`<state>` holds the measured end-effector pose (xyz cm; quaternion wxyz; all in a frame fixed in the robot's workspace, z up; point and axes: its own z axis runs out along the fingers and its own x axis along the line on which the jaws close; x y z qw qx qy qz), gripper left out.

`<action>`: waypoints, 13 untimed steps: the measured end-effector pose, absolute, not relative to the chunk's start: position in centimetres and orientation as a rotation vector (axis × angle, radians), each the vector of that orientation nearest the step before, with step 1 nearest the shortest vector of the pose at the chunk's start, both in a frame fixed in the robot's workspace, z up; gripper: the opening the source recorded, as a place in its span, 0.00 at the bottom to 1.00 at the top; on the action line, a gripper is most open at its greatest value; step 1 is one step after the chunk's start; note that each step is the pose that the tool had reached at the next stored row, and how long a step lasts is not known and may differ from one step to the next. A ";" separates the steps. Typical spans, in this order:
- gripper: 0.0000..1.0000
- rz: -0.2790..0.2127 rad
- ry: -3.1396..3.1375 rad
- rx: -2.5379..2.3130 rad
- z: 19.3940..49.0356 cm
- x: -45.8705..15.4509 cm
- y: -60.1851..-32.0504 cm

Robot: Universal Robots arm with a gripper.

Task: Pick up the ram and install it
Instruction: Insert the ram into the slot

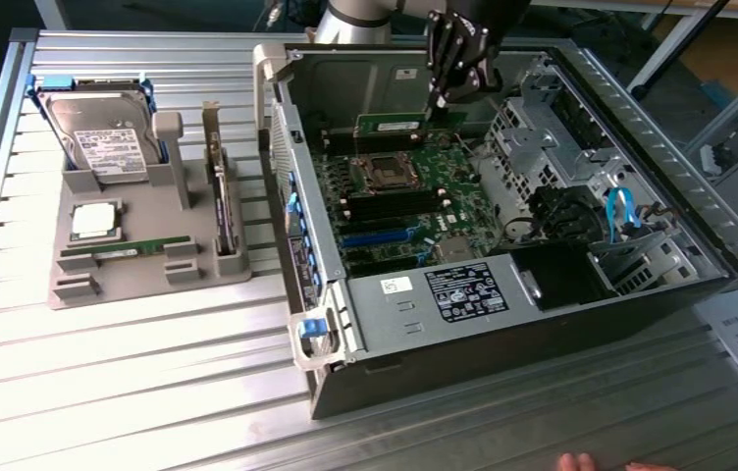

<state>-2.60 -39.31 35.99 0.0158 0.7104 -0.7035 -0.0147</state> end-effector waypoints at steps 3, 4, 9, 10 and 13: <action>0.12 -0.046 -2.188 2.210 35.4 -2.6 -39.3; 0.12 -0.046 -2.188 2.210 35.2 -2.6 -39.3; 0.12 -0.046 -2.188 2.210 34.2 -2.6 -39.3; 0.12 -0.046 -2.188 2.210 33.9 -2.6 -39.3; 0.12 -0.046 -2.188 2.210 33.3 -2.6 -39.3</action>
